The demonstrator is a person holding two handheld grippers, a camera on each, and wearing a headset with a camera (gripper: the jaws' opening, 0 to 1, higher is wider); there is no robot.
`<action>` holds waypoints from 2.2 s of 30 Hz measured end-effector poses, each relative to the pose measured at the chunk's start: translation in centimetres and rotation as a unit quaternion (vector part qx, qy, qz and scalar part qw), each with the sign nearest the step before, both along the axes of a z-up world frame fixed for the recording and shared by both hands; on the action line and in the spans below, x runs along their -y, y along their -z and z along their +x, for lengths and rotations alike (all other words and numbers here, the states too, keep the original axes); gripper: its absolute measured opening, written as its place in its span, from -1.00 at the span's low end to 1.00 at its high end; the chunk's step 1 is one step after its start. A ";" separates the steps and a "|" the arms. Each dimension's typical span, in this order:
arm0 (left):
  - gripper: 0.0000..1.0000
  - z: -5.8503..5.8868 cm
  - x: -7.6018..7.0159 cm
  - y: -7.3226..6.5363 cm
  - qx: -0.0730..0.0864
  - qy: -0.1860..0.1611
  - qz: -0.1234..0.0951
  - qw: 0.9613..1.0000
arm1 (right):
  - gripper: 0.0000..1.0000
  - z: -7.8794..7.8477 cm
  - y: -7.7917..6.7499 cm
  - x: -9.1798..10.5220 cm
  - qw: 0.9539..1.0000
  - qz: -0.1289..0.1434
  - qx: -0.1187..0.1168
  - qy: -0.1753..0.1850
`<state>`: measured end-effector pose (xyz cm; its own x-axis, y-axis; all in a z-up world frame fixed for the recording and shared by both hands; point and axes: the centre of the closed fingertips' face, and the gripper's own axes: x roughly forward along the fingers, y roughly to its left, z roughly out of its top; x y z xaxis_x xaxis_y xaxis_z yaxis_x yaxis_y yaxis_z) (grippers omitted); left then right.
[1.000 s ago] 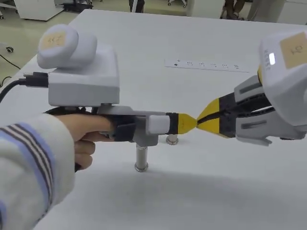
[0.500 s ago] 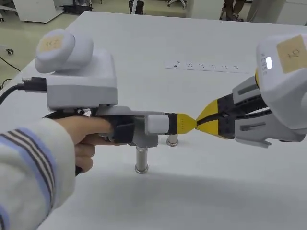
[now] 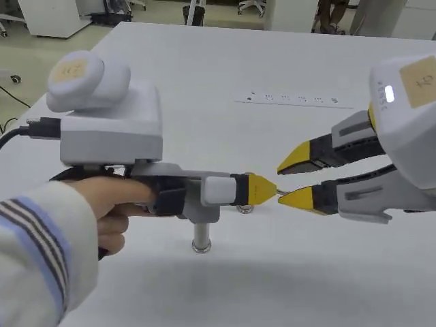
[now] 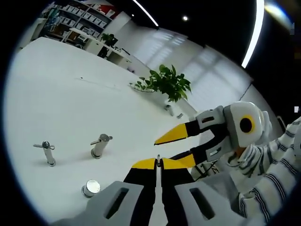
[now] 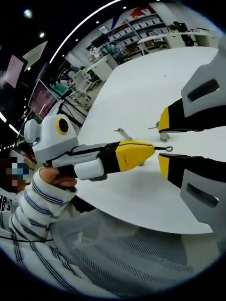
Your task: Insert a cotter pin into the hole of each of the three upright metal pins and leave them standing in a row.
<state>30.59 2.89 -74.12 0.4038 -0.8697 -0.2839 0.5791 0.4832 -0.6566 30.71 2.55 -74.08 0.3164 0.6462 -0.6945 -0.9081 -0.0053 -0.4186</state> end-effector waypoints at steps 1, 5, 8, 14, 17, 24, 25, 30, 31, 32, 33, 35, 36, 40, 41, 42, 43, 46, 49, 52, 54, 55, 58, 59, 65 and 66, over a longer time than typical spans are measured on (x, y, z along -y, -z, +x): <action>-1.00 0.0 -0.2 0.0 0.007 -0.001 0.003 1.000 | -0.63 0.0 0.0 0.1 1.000 0.002 -0.007 0.005; -1.00 -0.2 -0.4 -0.4 0.059 0.015 0.019 0.998 | -0.53 0.0 0.1 0.7 0.998 0.024 -0.051 0.030; -1.00 -0.7 -0.5 -0.7 0.108 0.036 0.038 0.993 | -0.53 -0.3 0.1 1.1 0.995 0.043 -0.088 0.035; -1.00 -2.6 -0.2 -0.8 0.198 0.111 0.079 0.971 | -0.55 -2.1 0.3 1.0 0.976 0.084 -0.197 0.049; -1.00 -3.3 0.1 -1.0 0.220 0.132 0.079 0.963 | -0.58 -3.0 0.4 0.7 0.970 0.093 -0.220 0.035; -1.00 -3.9 0.3 -1.4 0.231 0.146 0.063 0.960 | -0.71 -4.4 0.7 0.4 0.961 0.100 -0.257 0.026; -1.00 -4.1 0.4 -1.5 0.229 0.149 0.059 0.960 | -0.73 -4.5 0.8 0.4 0.961 0.099 -0.258 0.027; -1.00 -4.2 0.5 -2.0 0.231 0.151 0.049 0.960 | -0.88 -4.6 0.9 0.4 0.960 0.106 -0.260 0.027; -1.00 -4.2 0.6 -2.0 0.232 0.152 0.047 0.960 | -0.88 -4.7 0.9 0.4 0.959 0.106 -0.261 0.026; -1.00 -4.2 0.6 -2.1 0.231 0.153 0.045 0.960 | -0.88 -4.8 0.9 0.3 0.957 0.109 -0.266 0.026; -1.00 -4.3 0.6 -2.0 0.230 0.154 0.045 0.960 | -0.88 -4.8 0.9 0.3 0.957 0.110 -0.267 0.027; -1.00 -4.4 0.6 -2.0 0.232 0.158 0.046 0.959 | -0.88 -4.9 0.9 0.3 0.957 0.111 -0.268 0.024; -1.00 -4.4 0.6 -2.0 0.233 0.159 0.046 0.958 | -0.88 -5.0 0.9 0.3 0.956 0.111 -0.269 0.024; -1.00 -4.5 0.4 -1.7 0.238 0.169 0.054 0.955 | -0.89 -5.1 0.9 0.4 0.956 0.113 -0.270 0.021; -1.00 -4.5 0.4 -1.6 0.240 0.172 0.056 0.954 | -0.90 -5.2 0.8 0.4 0.956 0.112 -0.269 0.019; -0.99 -4.7 0.3 -1.3 0.246 0.181 0.063 0.950 | -0.90 -5.2 0.8 0.4 0.957 0.110 -0.269 0.017; -0.99 -4.9 0.3 -0.9 0.250 0.191 0.074 0.946 | -0.90 -5.4 0.9 0.4 0.957 0.106 -0.269 0.013; -0.99 -5.1 0.3 -0.1 0.262 0.210 0.096 0.937 | -0.92 -5.8 1.3 0.5 0.957 0.093 -0.273 0.006; -0.99 -5.2 0.4 0.2 0.273 0.213 0.106 0.932 | -0.92 -6.0 1.8 0.4 0.959 0.081 -0.270 0.003; -0.99 -5.1 0.3 0.3 0.276 0.212 0.107 0.932 | -0.93 -5.9 1.9 0.4 0.959 0.080 -0.271 0.005; -0.98 -5.1 0.1 0.3 0.278 0.209 0.106 0.932 | -0.93 -5.9 1.8 0.3 0.960 0.081 -0.269 0.007; -0.98 -5.0 0.1 0.2 0.279 0.205 0.106 0.932 | -0.93 -5.8 1.8 0.2 0.960 0.082 -0.266 0.008; -0.96 -4.5 -0.2 0.0 0.283 0.192 0.104 0.934 | -0.94 -5.6 1.8 0.0 0.961 0.084 -0.262 0.011; -0.92 -4.2 -0.4 0.0 0.282 0.185 0.102 0.936 | -0.94 -5.5 1.8 -0.2 0.962 0.087 -0.259 0.012; -0.66 -3.1 -1.4 0.3 0.288 0.152 0.120 0.938 | -0.94 -4.1 2.6 -0.3 0.967 0.083 -0.239 0.038; -0.60 -2.9 -1.8 0.5 0.289 0.149 0.124 0.938 | -0.94 -4.0 2.6 -0.3 0.967 0.084 -0.238 0.041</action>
<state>27.69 4.66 -74.59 0.3018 -0.9043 -0.3018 0.9370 0.3398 -0.0811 26.75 2.85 -76.71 0.0417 0.7482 -0.6621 -0.9926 0.1066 0.0580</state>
